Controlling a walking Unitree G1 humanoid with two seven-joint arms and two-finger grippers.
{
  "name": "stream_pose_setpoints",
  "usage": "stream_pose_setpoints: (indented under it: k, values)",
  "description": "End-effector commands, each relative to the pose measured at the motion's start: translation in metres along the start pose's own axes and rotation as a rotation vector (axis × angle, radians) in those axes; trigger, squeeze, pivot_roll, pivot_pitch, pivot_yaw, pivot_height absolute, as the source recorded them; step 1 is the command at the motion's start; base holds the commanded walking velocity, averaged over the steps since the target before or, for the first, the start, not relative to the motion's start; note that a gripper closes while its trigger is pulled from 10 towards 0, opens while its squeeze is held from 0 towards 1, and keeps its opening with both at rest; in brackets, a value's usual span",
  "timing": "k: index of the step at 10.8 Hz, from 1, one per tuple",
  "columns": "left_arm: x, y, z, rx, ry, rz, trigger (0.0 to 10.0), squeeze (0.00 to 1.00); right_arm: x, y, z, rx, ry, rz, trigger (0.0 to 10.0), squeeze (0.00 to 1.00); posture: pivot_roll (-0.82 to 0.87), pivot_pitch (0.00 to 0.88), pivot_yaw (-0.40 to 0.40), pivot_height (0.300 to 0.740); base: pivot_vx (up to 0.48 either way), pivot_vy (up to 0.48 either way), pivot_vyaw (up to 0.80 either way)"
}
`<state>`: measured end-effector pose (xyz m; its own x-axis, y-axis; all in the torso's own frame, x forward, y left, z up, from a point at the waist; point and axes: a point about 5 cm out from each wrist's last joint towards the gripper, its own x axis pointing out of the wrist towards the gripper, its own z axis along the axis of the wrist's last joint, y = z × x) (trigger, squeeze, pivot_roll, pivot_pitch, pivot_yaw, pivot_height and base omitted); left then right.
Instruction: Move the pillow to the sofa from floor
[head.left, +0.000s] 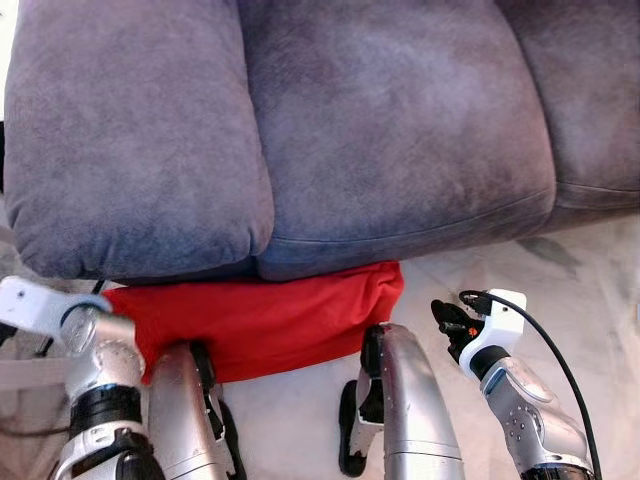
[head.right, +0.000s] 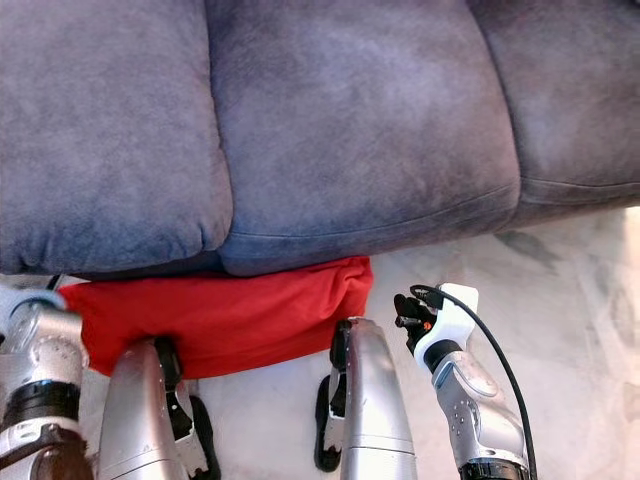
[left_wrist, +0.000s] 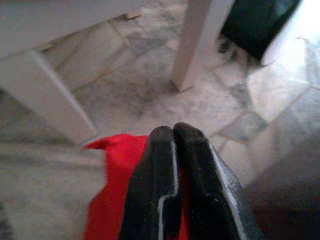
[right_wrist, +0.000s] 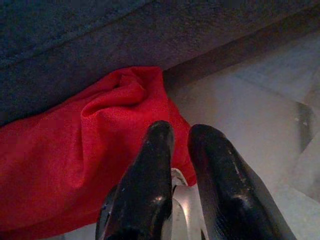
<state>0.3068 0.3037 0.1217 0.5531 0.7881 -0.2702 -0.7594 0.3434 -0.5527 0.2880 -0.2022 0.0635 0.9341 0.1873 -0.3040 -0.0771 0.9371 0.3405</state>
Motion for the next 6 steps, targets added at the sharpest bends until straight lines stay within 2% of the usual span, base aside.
stream_pose_setpoints:
  k: [1,3,6]
  values:
    - [0.0027,0.0209,-0.0045,0.042,0.013,0.07,10.0,1.0,-0.008,-0.0119,-0.0139,0.007,0.048,-0.038,10.0,0.0,0.06,0.508,-0.175,0.524,0.0,0.0,0.0]
    - [0.0031,0.0193,-0.0004,0.072,-0.017,0.057,10.0,1.0,-0.0102,-0.0144,-0.0135,0.003,0.051,-0.041,10.0,0.0,0.06,0.512,-0.178,0.524,0.0,0.0,0.0]
    - [0.0053,0.0176,0.0028,0.038,-0.009,0.088,10.0,1.0,-0.0102,-0.0129,-0.0147,0.003,0.052,-0.04,10.0,0.0,0.05,0.513,-0.178,0.524,0.0,0.0,0.0]
